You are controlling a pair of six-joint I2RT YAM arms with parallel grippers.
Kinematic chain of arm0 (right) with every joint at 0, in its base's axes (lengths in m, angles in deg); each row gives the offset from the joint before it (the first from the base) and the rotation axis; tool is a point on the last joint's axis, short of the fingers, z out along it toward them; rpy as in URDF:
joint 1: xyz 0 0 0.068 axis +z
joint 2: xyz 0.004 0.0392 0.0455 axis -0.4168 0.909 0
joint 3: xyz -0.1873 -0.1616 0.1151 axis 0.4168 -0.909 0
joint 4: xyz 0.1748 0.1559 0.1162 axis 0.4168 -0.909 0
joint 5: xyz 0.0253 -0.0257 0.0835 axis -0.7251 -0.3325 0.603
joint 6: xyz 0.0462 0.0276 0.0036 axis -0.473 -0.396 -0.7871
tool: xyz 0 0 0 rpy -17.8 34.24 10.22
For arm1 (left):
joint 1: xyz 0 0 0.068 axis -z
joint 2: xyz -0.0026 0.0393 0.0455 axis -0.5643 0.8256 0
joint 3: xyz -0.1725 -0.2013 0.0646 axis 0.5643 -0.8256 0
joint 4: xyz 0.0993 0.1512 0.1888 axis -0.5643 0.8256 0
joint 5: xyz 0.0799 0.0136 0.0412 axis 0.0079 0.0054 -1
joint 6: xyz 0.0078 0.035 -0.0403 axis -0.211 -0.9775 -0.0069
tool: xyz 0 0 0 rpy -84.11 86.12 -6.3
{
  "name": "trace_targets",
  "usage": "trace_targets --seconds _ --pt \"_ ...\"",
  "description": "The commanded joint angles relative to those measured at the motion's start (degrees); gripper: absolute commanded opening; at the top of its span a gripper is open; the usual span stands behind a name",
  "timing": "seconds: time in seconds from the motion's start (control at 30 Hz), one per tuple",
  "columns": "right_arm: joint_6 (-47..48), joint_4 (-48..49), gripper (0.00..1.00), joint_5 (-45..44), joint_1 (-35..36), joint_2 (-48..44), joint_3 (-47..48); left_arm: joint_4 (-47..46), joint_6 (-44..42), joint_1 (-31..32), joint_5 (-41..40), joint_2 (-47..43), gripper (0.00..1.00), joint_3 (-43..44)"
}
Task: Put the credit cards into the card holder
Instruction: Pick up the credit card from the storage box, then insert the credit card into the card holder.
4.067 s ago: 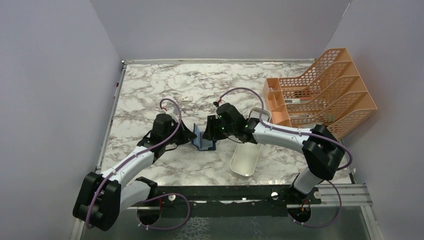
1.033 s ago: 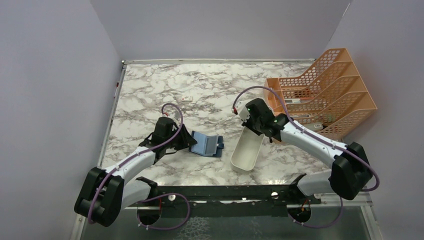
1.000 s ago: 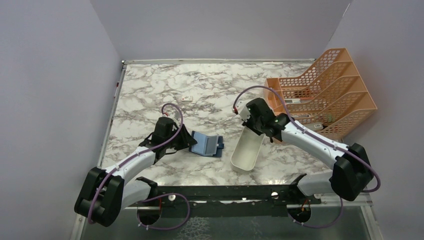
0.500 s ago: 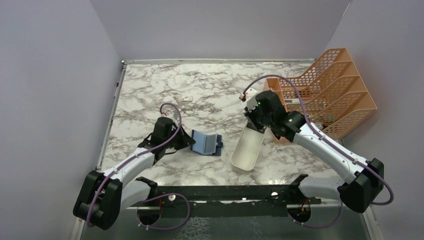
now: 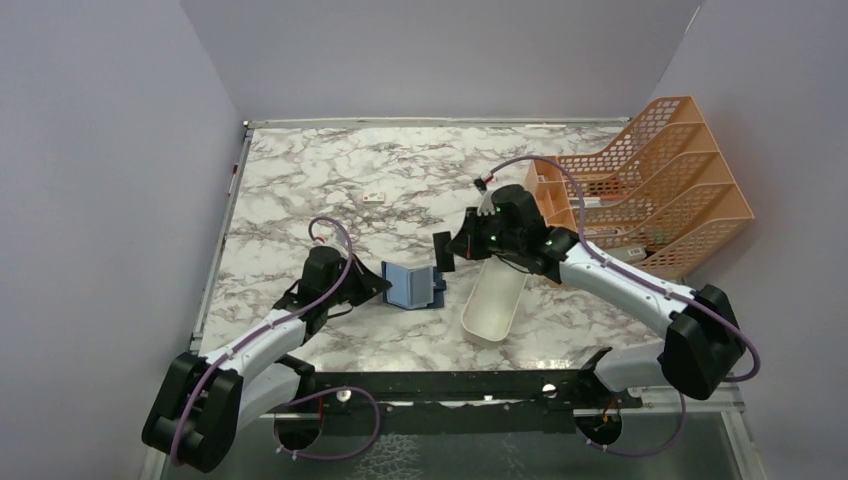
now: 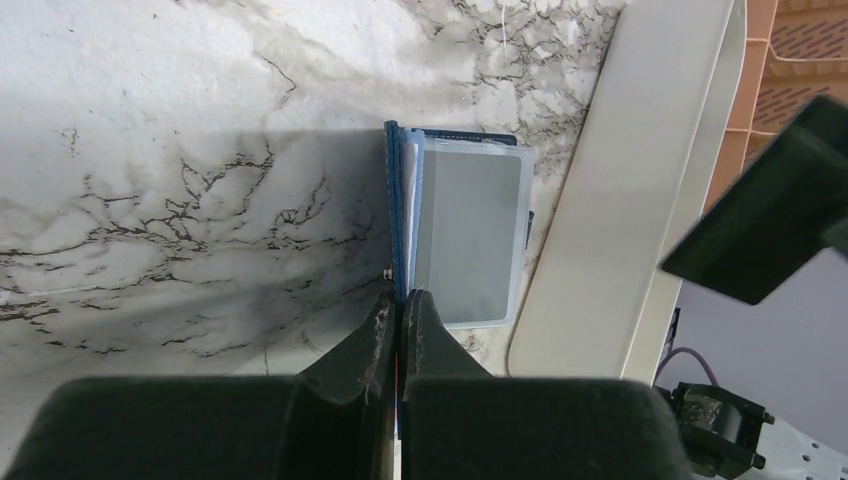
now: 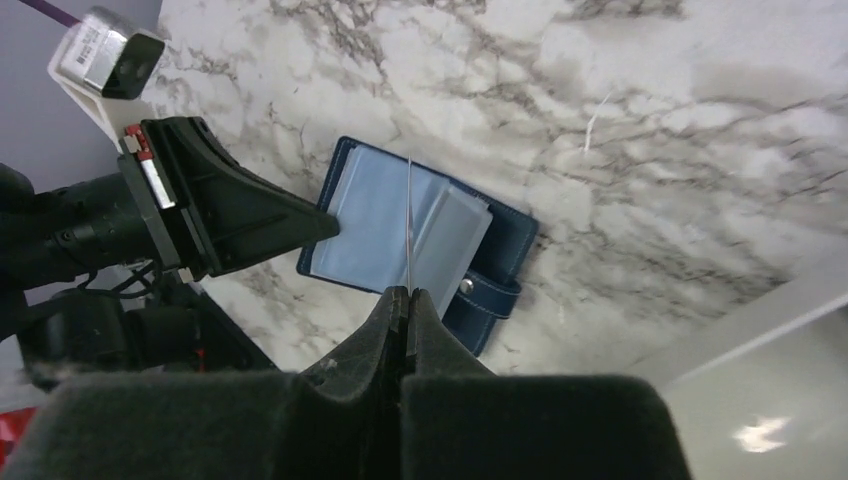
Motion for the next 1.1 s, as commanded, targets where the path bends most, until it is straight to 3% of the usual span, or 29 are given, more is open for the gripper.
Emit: trace_targets --seconds 0.0,0.23,0.47,0.57,0.73,1.07 --pt "-14.7 15.1 0.01 4.9 2.2 4.2 -5.7 -3.0 2.3 0.3 -1.1 -0.1 0.00 -1.0" --pt "-20.5 23.1 0.01 2.9 6.6 14.4 -7.3 0.3 1.1 0.2 -2.4 0.0 0.15 -1.2" --pt "-19.8 24.9 0.01 1.2 7.4 21.8 -5.7 5.0 -1.0 0.2 -5.7 -2.2 0.29 -1.4" --pt "-19.5 24.1 0.01 -0.9 7.4 22.6 -6.0 5.9 -1.4 0.2 -6.5 -3.1 0.29 -1.7" --pt "-20.1 26.9 0.01 -0.8 7.4 23.3 -7.3 5.9 -1.8 0.2 -6.9 -4.1 0.21 -2.9" --pt "-25.6 36.1 0.01 0.9 7.4 25.6 -10.6 7.0 -3.4 0.2 -8.3 -2.9 0.16 -3.5"
